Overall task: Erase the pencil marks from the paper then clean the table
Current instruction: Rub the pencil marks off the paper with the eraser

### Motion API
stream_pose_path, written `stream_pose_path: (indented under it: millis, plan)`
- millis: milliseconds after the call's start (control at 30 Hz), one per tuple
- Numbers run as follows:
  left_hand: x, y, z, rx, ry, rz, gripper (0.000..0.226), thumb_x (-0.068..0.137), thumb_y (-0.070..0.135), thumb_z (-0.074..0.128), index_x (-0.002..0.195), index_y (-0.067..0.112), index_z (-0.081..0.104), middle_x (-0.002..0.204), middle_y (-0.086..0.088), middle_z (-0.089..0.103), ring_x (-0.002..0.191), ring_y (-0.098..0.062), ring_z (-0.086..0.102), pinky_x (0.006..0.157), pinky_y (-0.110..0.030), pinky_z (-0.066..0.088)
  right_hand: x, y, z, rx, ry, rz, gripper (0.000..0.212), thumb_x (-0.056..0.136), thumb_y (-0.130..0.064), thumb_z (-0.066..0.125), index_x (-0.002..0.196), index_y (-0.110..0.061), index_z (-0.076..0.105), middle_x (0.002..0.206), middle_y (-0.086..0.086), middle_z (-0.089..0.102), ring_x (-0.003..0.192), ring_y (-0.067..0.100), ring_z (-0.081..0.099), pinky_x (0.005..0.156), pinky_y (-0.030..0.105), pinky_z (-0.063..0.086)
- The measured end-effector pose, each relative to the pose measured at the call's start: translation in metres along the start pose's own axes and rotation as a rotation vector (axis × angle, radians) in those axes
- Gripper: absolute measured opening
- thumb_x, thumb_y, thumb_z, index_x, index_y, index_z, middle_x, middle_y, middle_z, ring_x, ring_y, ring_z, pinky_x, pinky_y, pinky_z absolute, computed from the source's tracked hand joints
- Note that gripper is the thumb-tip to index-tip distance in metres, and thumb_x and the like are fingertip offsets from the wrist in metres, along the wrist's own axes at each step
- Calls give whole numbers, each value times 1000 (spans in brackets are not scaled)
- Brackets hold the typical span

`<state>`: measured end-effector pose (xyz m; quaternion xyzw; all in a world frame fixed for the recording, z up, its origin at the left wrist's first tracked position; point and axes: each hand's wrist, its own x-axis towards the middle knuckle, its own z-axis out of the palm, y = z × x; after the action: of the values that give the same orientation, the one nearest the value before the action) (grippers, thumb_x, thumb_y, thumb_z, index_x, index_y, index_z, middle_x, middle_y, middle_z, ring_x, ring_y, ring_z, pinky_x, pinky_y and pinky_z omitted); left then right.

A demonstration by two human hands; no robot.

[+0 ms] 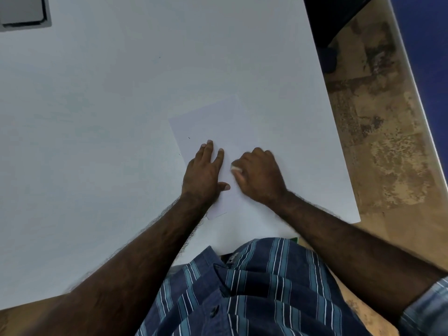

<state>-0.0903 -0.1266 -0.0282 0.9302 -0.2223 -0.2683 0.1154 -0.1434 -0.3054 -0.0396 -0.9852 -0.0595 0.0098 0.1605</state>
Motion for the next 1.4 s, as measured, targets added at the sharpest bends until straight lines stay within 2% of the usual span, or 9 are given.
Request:
stream_pose_path:
  millis: [133, 333, 533, 733, 900, 967, 1167, 1333, 1400]
  plan:
    - [1, -2, 1, 19, 2, 7, 103, 90, 53, 70, 165, 20, 8, 172, -11, -8, 159, -29, -4, 128, -42, 8, 18, 18, -9, -12, 128, 263, 15, 95, -27, 62, 92, -21, 75, 85, 0, 70, 84, 32, 60, 75, 43, 44]
    - [0, -8, 7, -10, 39, 25, 98, 91, 59, 66, 165, 23, 12, 172, -10, -8, 159, -29, -7, 128, -46, 3, -6, -13, 0, 40, -64, -103, 20, 99, -28, 58, 97, -20, 76, 89, 0, 69, 88, 28, 59, 78, 42, 42]
    - [1, -10, 11, -16, 58, 33, 100, 89, 55, 71, 165, 23, 15, 172, -9, -6, 159, -32, -9, 129, -48, 6, 23, 24, -15, -25, 115, 279, 12, 93, -27, 63, 91, -21, 74, 85, 0, 69, 86, 33, 59, 76, 47, 45]
    - [-1, -14, 13, -78, 87, 45, 98, 87, 63, 66, 164, 25, 18, 172, -10, -8, 158, -33, -10, 128, -47, 8, -7, -12, -4, 4, -72, -149, 23, 100, -29, 56, 100, -20, 76, 91, 1, 70, 91, 29, 60, 80, 44, 44]
    - [1, -14, 12, -69, 68, 23, 101, 86, 59, 71, 165, 28, 16, 171, -10, -14, 158, -32, -12, 128, -46, 8, 23, 19, -10, -72, 125, 218, 14, 95, -26, 62, 93, -20, 74, 86, 1, 69, 86, 34, 59, 75, 44, 41]
    - [1, -14, 12, -66, 59, 19, 101, 86, 59, 71, 165, 29, 15, 171, -10, -15, 158, -32, -12, 128, -45, 7, 24, 15, -10, -45, 136, 264, 15, 95, -26, 61, 92, -19, 74, 86, 1, 69, 87, 34, 58, 76, 44, 42]
    - [1, -17, 16, -71, 86, 26, 98, 87, 64, 66, 164, 30, 16, 172, -9, -14, 159, -30, -10, 128, -45, 9, -3, -13, 4, -26, -44, -124, 27, 101, -31, 54, 104, -18, 78, 94, 2, 73, 90, 29, 61, 80, 43, 43]
    - [0, -14, 12, -58, 59, 5, 101, 87, 61, 70, 165, 31, 14, 171, -8, -16, 159, -30, -12, 128, -43, 9, 27, 18, -6, -143, 113, 193, 21, 96, -30, 56, 95, -19, 74, 86, 1, 69, 87, 33, 58, 76, 43, 37]
    - [-1, -13, 11, -55, 56, 6, 100, 87, 61, 69, 165, 30, 14, 171, -8, -16, 159, -30, -12, 128, -43, 9, 27, 11, -5, -101, 115, 203, 20, 96, -29, 56, 95, -18, 74, 87, 2, 69, 88, 33, 58, 78, 44, 38]
